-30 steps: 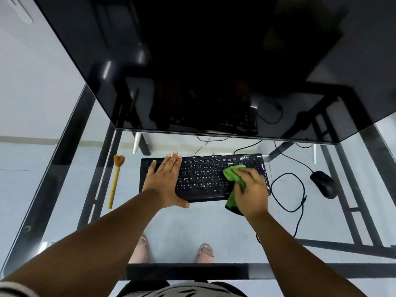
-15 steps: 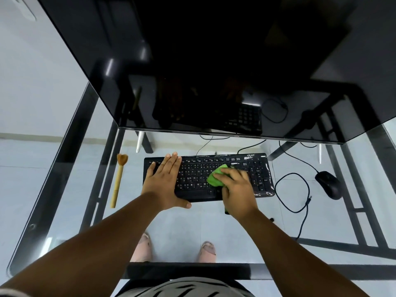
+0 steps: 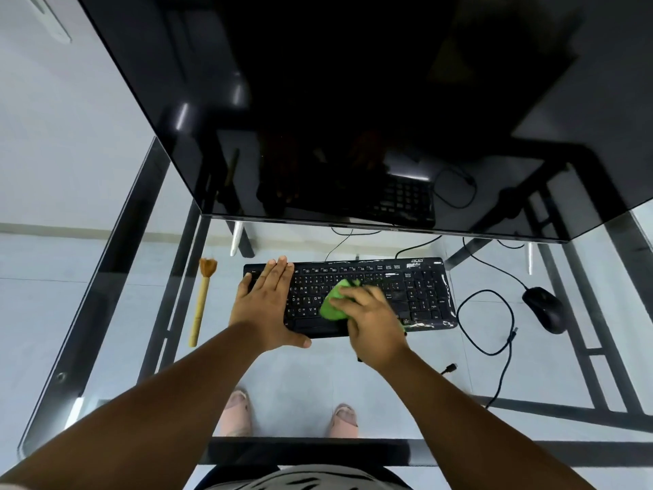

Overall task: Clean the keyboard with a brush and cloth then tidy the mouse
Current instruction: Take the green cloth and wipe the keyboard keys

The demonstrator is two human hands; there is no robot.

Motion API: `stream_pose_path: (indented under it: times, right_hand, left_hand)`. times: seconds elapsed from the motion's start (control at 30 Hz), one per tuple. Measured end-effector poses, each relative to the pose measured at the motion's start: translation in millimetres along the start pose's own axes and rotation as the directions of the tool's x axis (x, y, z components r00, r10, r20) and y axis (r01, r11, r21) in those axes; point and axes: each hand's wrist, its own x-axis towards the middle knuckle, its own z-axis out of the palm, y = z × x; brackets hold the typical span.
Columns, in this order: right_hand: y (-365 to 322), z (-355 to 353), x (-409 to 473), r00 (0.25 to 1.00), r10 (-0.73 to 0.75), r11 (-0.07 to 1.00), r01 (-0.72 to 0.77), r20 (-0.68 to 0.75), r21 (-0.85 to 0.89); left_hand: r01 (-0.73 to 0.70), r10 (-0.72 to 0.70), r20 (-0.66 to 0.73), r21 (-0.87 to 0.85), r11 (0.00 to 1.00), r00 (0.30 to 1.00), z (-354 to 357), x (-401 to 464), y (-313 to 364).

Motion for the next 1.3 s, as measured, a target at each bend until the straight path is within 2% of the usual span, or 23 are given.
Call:
stream_pose_path:
  times: [0.07, 0.13, 0.23, 0.3, 0.37, 0.47, 0.6, 0.67, 0.77, 0.83, 1.0, 1.07, 1.13, 1.2, 1.3]
  right_hand:
    - [-0.1, -2.1, -3.9, 0.993, -0.099, 0.995, 0.097, 0.066, 0.029]
    - [11.0, -9.1, -11.8, 0.998, -0.064, 0.997, 0.065, -0.007, 0.043]
    - [39.3, -21.0, -21.1, 0.951, 0.193, 0.981, -0.188, -0.243, 0.045]
    - [51.9, -27.0, -17.4, 0.892, 0.342, 0.938, -0.344, -0.296, 0.045]
    - [58.0, -30.5, -8.2, 0.864, 0.407, 0.908, -0.417, -0.296, 0.030]
    - [51.5, -28.4, 5.2, 0.897, 0.371, 0.923, -0.384, -0.240, -0.009]
    - [48.7, -30.8, 0.5, 0.985, 0.138, 0.988, -0.144, -0.107, -0.053]
    - [59.3, -35.9, -8.1, 0.978, 0.142, 0.988, -0.150, -0.153, -0.042]
    - [67.2, -36.8, -7.0, 0.934, 0.270, 0.959, -0.281, -0.233, -0.016]
    - [60.1, -31.6, 0.7, 0.925, 0.298, 0.951, -0.310, -0.237, -0.016]
    - [55.9, -33.7, 3.6, 0.990, 0.098, 0.995, -0.099, -0.099, -0.001]
    - [63.1, -40.5, 5.9, 0.981, 0.144, 0.989, -0.148, -0.132, -0.018]
    - [65.9, -44.1, 14.8, 0.938, 0.289, 0.954, -0.298, -0.193, -0.018]
    - [61.3, -42.8, 28.4, 0.907, 0.377, 0.922, -0.387, -0.186, -0.022]
    - [43.3, -33.3, 49.0, 0.932, 0.350, 0.935, -0.354, -0.090, -0.030]
  left_hand:
    - [0.004, -0.004, 0.009, 0.009, 1.000, 1.000, -2.1, -0.3, 1.3]
    - [-0.008, 0.008, 0.008, 0.007, 1.000, 1.000, -2.8, -0.4, 2.7]
    - [-0.046, 0.046, 0.005, -0.020, 0.999, 0.999, -2.5, 0.4, 9.6]
    - [-0.068, 0.068, -0.004, -0.027, 0.997, 0.998, -1.3, 2.3, 17.2]
    - [-0.089, 0.089, -0.011, -0.016, 0.996, 0.996, -1.4, 7.2, 28.4]
    - [-0.085, 0.085, 0.002, 0.008, 0.996, 0.996, -1.0, 14.7, 38.3]
    - [-0.053, 0.053, 0.014, -0.001, 0.999, 0.999, 0.3, 18.3, 37.8]
    - [-0.056, 0.056, 0.009, -0.008, 0.998, 0.998, 2.1, 17.0, 36.9]
    - [-0.062, 0.062, -0.008, -0.024, 0.998, 0.998, 3.1, 15.5, 36.1]
    - [-0.064, 0.063, -0.016, -0.026, 0.998, 0.998, 3.1, 15.7, 35.4]
    - [-0.075, 0.074, -0.019, -0.034, 0.997, 0.997, 1.5, 15.2, 35.4]
    - [-0.088, 0.087, -0.023, -0.036, 0.995, 0.996, 0.9, 14.5, 32.0]
    - [-0.110, 0.109, -0.020, -0.041, 0.993, 0.994, 0.3, 14.1, 25.9]
    - [-0.123, 0.122, -0.015, -0.043, 0.992, 0.992, 0.0, 13.2, 18.9]
    - [-0.112, 0.112, -0.012, -0.039, 0.993, 0.994, -2.0, 11.5, 8.8]
